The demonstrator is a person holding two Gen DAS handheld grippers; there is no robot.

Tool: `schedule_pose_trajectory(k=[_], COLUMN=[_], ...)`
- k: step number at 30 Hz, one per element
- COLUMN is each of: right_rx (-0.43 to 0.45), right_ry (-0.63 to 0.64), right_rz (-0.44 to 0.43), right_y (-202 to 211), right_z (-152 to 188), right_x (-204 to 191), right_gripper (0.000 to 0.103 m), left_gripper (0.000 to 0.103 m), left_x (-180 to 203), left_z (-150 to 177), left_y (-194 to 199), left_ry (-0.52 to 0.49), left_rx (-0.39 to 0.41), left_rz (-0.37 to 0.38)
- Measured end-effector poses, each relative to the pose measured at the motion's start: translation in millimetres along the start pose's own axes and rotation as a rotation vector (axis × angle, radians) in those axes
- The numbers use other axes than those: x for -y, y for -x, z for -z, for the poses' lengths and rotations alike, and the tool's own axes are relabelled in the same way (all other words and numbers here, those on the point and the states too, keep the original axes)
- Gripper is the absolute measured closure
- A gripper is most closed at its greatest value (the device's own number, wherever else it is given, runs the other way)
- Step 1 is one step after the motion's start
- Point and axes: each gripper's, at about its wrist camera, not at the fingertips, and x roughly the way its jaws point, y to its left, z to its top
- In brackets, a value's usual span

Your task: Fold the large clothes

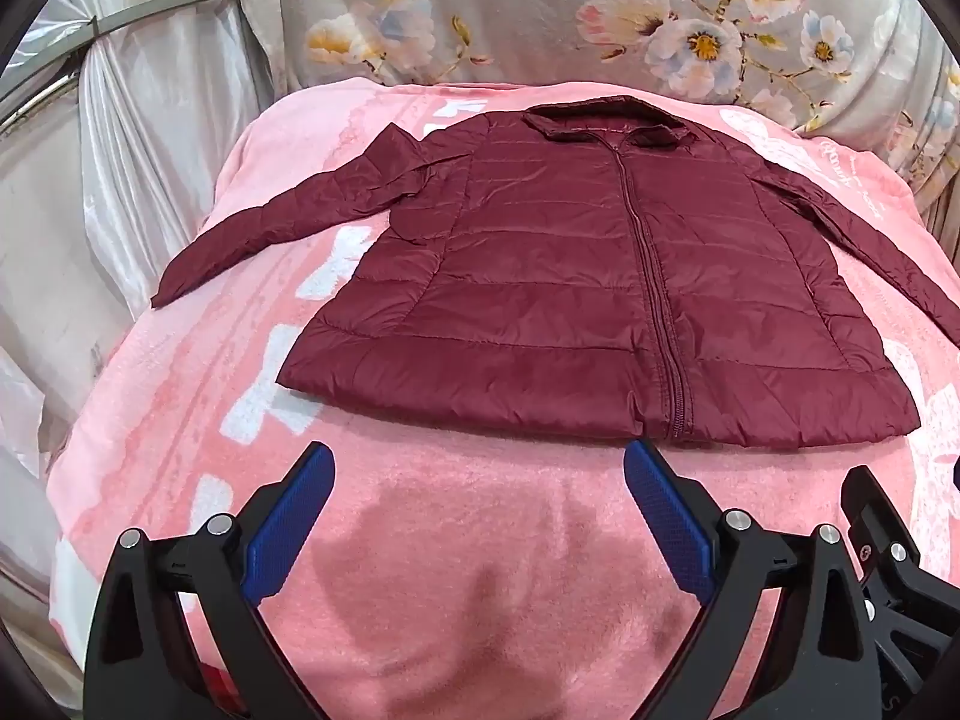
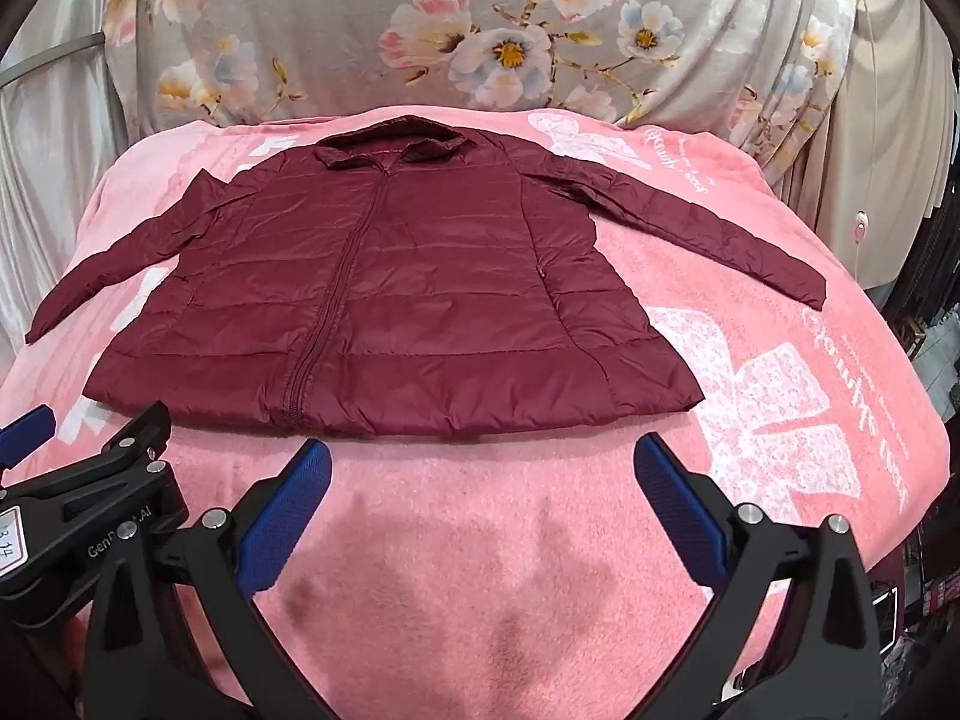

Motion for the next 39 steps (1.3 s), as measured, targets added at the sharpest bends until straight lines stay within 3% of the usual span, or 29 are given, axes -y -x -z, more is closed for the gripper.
schedule_pose_trajectory(k=[39], right_rx=[0.005], right_ry=[0.005], right_rz=[-0.038], right_y=[7.2], right_z=[-3.0], right_x=[-7.9], right_gripper=[0.005], left_gripper=[0.009], left_x=[-19.5], left_z=[0.1], left_y=[11.0], left_ry=[0.052], left_rx=[-0.004], left_rz=[-0.019])
